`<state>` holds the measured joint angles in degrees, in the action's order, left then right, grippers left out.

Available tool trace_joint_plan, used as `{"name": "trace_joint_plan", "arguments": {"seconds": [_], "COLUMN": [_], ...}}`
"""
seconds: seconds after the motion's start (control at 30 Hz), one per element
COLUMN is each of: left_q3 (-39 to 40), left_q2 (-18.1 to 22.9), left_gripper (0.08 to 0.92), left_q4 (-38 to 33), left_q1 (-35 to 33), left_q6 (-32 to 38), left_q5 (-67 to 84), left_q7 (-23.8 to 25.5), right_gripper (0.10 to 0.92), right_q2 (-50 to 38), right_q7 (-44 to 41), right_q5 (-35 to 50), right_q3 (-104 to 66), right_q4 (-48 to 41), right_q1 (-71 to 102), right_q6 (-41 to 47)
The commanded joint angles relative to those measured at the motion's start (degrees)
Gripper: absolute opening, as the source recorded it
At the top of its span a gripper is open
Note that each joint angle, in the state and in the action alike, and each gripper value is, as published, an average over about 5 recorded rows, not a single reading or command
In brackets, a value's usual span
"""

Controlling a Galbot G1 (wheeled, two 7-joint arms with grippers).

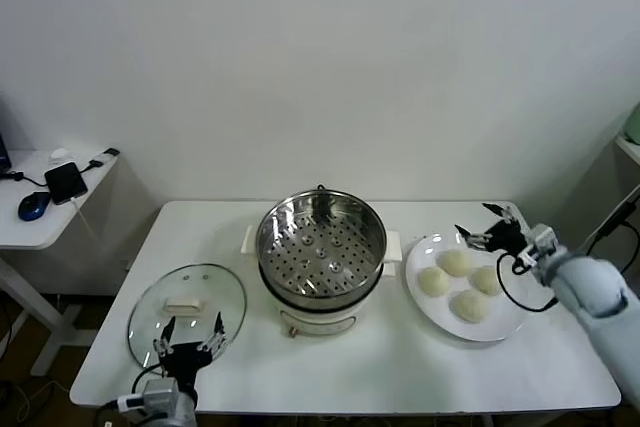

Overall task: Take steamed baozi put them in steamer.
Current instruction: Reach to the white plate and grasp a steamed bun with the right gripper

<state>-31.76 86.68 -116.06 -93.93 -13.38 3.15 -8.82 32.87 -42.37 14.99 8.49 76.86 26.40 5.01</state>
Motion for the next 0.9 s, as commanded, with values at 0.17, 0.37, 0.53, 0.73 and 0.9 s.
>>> {"name": "trace_joint_plan", "arguments": {"seconds": [0.17, 0.37, 0.53, 0.73, 0.9], "left_q3": [-0.02, -0.37, -0.49, -0.24, -0.11], "left_q2": [-0.35, -0.69, -0.83, -1.02, -1.14], "left_gripper": [0.823, 0.823, 0.823, 0.823, 0.823], "left_q4": [1.61, 2.15, 2.35, 2.77, 2.92], "left_q1": [0.55, 0.78, 0.62, 0.12, -0.31], "left_q6": [0.53, 0.87, 1.20, 1.86, 2.40], "left_q5": [0.66, 1.57, 1.98, 2.14, 2.28], "left_q7": [0.69, 0.71, 0.70, 0.56, 0.38], "right_gripper": [0.823, 0.823, 0.823, 0.823, 0.823], "right_q2": [3.97, 11.30, 14.72, 17.96, 20.00], "right_q7": [-38.25, -34.26, -28.94, -23.12, -18.70], "right_q5": [-8.11, -5.96, -6.13, -7.41, -8.26], "right_q3": [71.48, 71.49, 66.69, 61.30, 56.50], "right_q4": [-24.69, -29.82, -31.50, -33.63, -35.06], "right_q1": [-58.94, -54.42, -47.89, -41.82, -37.71], "right_q6": [-13.55, -11.08, -7.82, -5.16, -1.94]}}
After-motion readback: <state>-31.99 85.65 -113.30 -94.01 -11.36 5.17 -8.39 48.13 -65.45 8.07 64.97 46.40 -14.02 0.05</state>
